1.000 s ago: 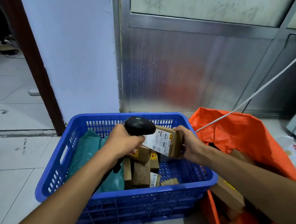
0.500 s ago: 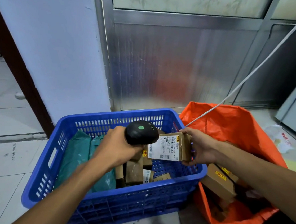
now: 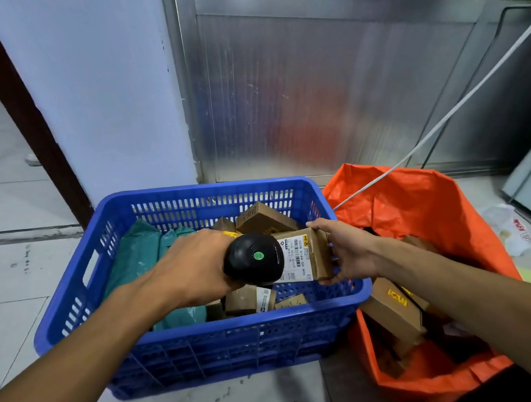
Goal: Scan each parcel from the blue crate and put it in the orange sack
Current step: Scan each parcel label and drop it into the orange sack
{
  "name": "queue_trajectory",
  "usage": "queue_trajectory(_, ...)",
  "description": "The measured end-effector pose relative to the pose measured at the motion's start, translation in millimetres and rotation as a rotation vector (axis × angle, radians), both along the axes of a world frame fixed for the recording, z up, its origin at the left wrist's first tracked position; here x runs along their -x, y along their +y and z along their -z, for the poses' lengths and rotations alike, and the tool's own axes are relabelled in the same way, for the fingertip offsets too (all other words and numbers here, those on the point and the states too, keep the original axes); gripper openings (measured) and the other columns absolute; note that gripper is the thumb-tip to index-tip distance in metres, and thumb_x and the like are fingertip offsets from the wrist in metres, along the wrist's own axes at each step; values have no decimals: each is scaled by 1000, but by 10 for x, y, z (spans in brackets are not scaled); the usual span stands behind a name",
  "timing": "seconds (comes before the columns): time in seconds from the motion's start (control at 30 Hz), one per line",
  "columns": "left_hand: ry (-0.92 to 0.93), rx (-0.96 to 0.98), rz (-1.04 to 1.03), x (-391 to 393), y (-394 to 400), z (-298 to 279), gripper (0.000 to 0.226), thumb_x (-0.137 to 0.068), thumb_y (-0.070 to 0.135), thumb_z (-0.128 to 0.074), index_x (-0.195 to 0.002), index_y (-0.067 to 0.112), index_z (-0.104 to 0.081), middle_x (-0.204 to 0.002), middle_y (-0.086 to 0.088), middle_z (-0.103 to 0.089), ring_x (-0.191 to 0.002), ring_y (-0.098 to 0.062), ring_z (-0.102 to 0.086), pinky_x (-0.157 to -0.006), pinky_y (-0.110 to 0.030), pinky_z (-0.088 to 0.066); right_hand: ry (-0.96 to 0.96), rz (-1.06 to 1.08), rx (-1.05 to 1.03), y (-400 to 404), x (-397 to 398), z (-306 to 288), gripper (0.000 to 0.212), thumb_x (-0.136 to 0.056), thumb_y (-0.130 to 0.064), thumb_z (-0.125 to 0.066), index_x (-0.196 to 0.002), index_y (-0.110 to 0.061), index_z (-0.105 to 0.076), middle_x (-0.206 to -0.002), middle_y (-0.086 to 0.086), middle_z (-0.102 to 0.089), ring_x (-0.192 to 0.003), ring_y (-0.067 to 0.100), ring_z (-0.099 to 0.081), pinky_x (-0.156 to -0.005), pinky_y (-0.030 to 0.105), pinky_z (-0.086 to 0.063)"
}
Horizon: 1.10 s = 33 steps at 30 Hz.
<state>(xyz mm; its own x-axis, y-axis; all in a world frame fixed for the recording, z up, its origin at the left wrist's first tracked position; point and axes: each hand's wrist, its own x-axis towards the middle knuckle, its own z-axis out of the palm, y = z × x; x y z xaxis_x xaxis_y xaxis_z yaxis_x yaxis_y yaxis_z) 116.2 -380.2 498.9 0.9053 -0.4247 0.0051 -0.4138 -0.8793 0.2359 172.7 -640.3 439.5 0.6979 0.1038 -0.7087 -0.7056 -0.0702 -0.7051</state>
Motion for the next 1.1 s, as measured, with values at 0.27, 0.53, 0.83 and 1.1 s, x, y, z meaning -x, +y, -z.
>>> queue_trajectory(0.27,-15,6,24,29,-33,20,25,-86,41,-73,-76,33,-52,-60,18,-49,-52,4,-44,-48,-12,-26,13,-56,4,61,67,61,33,-92,-49,-56,-91,-16,-59,-104,12,-61,-94,29,-59,-83,47,-49)
queue_trajectory(0.53,-14,-13,11,25,-38,50,40,-85,38,-75,-62,33,-43,-57,16,-46,-48,3,-46,-44,-13,-27,29,-54,-6,57,109,80,33,-93,-49,-57,-96,-16,-59,-110,15,-60,-96,30,-59,-86,49,-49)
queue_trajectory(0.83,6,19,10,36,-38,70,40,-84,37,-75,-60,28,-44,-54,13,-47,-47,-2,-45,-45,-14,-25,33,-25,-6,74,121,64,33,-93,-48,-59,-100,-15,-59,-110,14,-62,-96,30,-61,-88,50,-50)
queue_trajectory(1.1,15,31,17,35,-33,74,38,-83,39,-75,-62,29,-45,-56,12,-50,-49,-3,-46,-48,-16,-26,-8,-57,2,70,149,62,30,-95,-45,-58,-114,-22,-58,-126,14,-61,-116,34,-60,-100,57,-48)
